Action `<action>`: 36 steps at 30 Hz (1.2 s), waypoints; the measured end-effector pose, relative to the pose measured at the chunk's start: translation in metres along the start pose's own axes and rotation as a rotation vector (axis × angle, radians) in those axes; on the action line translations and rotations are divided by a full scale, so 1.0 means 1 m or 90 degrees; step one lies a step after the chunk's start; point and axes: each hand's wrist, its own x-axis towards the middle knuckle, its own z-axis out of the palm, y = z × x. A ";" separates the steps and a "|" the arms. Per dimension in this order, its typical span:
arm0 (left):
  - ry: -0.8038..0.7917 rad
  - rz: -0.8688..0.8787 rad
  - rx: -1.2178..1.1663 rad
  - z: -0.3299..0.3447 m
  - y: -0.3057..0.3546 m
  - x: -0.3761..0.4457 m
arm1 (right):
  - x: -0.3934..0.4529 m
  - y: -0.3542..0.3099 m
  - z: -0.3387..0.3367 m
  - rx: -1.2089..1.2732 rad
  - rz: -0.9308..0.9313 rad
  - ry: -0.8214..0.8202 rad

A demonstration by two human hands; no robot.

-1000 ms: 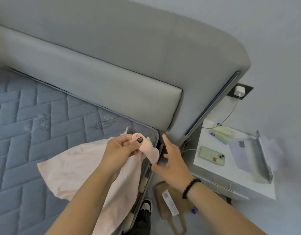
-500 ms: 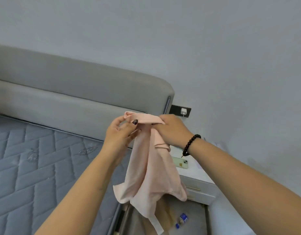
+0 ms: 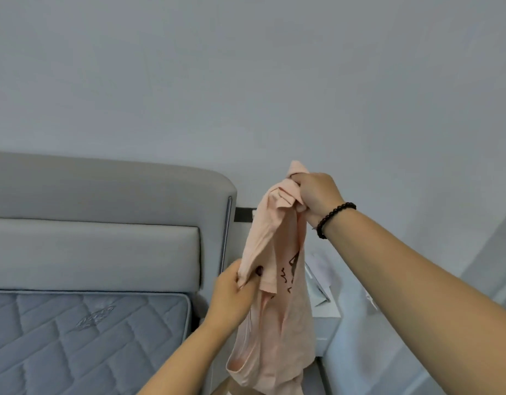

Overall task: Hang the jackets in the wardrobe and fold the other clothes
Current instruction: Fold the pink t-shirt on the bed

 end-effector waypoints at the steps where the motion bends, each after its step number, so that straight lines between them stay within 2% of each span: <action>1: 0.023 -0.014 -0.002 -0.003 -0.001 0.005 | 0.002 0.000 -0.011 0.026 0.009 0.024; 3: 0.051 -0.044 -0.029 -0.012 0.003 0.019 | 0.006 0.001 -0.034 0.087 0.039 0.070; 6: 0.046 -0.043 -0.087 -0.019 0.026 0.042 | 0.005 0.006 -0.064 0.276 0.089 0.151; 8: 0.028 0.002 -0.083 -0.019 0.048 0.054 | -0.003 0.008 -0.073 0.413 0.054 0.158; 9: 0.017 0.035 -0.064 -0.019 0.060 0.060 | -0.008 0.009 -0.073 0.424 0.020 0.134; 11: -0.026 0.113 0.008 -0.019 0.083 0.068 | -0.018 0.014 -0.071 0.325 -0.049 0.040; 14: -0.117 0.196 0.102 -0.024 0.109 0.074 | -0.036 0.016 -0.061 -0.021 -0.164 -0.155; 16: -0.162 0.224 0.134 -0.028 0.122 0.074 | -0.047 0.015 -0.049 -0.178 -0.225 -0.291; 17: -0.171 0.232 0.147 -0.031 0.127 0.074 | -0.049 0.016 -0.042 -0.230 -0.252 -0.316; 19: -0.149 0.239 0.174 -0.039 0.132 0.074 | -0.051 0.014 -0.030 -0.297 -0.293 -0.274; 21: -0.095 0.235 0.181 -0.051 0.130 0.072 | -0.049 0.013 -0.021 -0.291 -0.291 -0.242; 26: 0.002 0.104 0.099 -0.084 0.097 0.059 | -0.041 0.009 0.007 -0.232 -0.250 -0.221; 31: -0.145 -0.021 0.270 -0.098 0.029 0.036 | -0.025 0.001 0.022 -0.194 -0.252 -0.079; 34: -0.174 -0.065 0.380 -0.103 -0.009 0.025 | -0.014 -0.007 0.016 -0.210 -0.274 -0.002; 36: -0.185 -0.100 0.351 -0.110 -0.024 0.021 | -0.006 -0.011 0.005 -0.222 -0.286 0.042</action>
